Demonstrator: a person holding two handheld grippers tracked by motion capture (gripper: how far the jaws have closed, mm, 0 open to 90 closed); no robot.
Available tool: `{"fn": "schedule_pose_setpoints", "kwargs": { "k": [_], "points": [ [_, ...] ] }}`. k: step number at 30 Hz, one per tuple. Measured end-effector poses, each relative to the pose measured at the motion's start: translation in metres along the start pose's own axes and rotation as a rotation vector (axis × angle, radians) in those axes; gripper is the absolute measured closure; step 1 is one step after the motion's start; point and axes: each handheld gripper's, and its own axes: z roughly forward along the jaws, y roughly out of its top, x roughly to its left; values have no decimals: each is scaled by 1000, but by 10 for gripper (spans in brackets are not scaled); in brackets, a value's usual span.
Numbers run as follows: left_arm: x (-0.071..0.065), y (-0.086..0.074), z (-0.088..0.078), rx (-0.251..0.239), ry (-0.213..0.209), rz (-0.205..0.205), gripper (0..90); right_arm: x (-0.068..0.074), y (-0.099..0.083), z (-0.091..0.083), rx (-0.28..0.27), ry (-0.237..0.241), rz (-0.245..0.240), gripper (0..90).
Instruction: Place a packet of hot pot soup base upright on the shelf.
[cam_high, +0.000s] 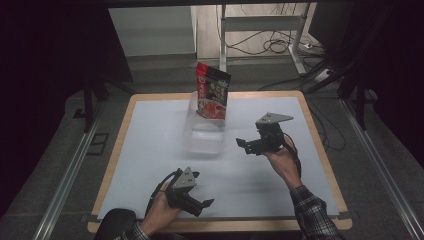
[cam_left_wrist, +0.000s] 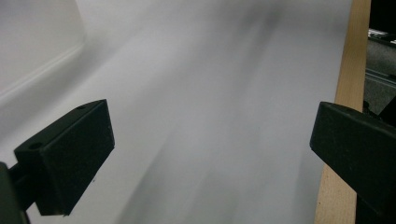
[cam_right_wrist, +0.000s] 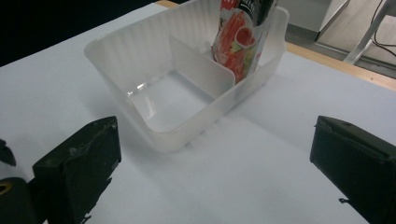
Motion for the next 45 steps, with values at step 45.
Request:
{"fn": "schedule_pose_setpoints", "kwargs": {
  "k": [45],
  "points": [
    [3, -2, 4, 60, 21, 4, 0, 5, -84, -75, 17, -131, 8, 23]
  ]
}}
